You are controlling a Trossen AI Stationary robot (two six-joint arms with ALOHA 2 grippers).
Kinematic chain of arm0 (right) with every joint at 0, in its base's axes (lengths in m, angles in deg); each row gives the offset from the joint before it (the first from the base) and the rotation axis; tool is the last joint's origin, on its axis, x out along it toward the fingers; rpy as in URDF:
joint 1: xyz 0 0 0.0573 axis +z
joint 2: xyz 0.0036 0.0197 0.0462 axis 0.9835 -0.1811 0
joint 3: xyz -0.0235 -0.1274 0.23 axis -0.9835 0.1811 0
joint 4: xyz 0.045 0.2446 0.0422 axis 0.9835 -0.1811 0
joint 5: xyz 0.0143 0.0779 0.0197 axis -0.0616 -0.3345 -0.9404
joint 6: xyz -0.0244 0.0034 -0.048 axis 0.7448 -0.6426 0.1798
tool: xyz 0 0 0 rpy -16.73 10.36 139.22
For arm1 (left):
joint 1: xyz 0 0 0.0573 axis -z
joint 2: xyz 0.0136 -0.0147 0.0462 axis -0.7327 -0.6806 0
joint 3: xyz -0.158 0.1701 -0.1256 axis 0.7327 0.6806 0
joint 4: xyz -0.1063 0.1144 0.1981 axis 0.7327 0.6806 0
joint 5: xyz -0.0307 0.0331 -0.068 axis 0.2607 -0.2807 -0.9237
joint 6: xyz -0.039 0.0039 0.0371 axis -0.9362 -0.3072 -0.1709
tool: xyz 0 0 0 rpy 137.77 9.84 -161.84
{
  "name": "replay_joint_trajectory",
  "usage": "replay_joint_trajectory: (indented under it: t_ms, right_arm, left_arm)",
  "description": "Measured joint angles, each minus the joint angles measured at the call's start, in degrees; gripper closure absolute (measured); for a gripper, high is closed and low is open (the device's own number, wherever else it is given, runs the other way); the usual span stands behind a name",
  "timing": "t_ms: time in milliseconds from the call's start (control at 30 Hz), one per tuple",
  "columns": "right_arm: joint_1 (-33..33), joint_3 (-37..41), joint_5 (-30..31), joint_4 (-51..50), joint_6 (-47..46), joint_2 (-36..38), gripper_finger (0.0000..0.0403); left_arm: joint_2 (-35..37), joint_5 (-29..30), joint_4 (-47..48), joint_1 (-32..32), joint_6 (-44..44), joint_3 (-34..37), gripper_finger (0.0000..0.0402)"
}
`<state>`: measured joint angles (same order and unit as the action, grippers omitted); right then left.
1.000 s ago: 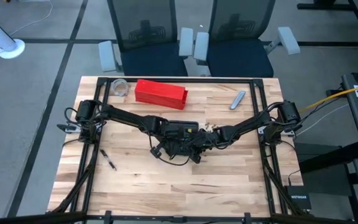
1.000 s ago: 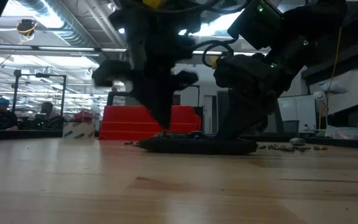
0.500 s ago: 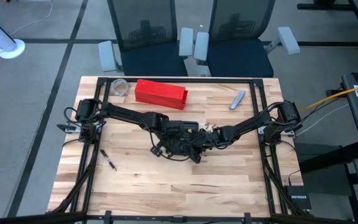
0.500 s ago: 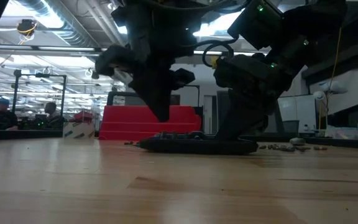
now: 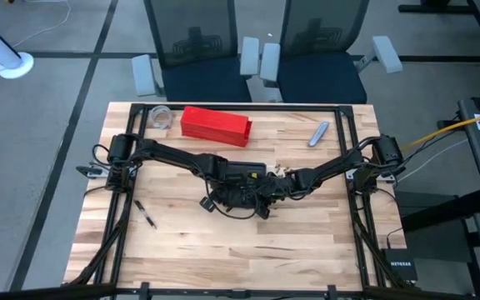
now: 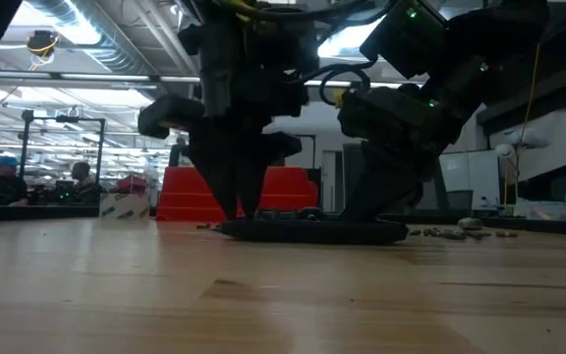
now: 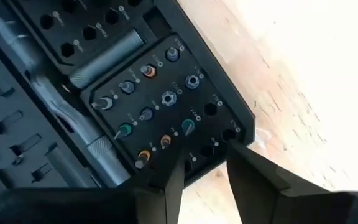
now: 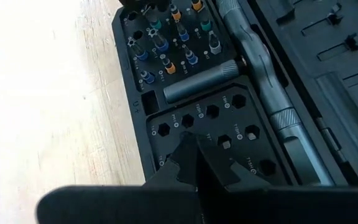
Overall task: Prefit tool cases
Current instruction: Remove the screwdriver bit from the tool case
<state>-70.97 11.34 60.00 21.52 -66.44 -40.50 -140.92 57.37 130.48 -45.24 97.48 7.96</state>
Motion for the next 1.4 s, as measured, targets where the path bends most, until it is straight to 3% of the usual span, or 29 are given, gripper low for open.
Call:
replay_joint_trajectory:
  t_ms: [300, 900, 1100, 1400]
  right_arm:
    - [0.0, 0.0, 0.0, 0.1, 0.1, 0.0, 0.0403]
    - [0.0, 0.0, 0.1, 0.1, 0.0, 0.0, 0.0403]
    - [-0.6, 0.0, -0.3, 0.1, 0.1, 0.0, 0.0403]
    - [-1.2, 0.0, -0.2, 0.1, 0.5, 0.0, 0.0403]
  left_arm:
    - [0.8, 1.9, -1.5, 0.0, 1.4, -1.4, 0.0293]
    - [-1.4, 0.4, -1.1, 0.4, 4.6, -1.4, 0.0293]
    - [0.7, 3.7, -1.3, 0.3, 4.4, -1.4, 0.0293]
    - [0.7, 0.2, -1.2, 1.4, 5.7, -1.4, 0.0293]
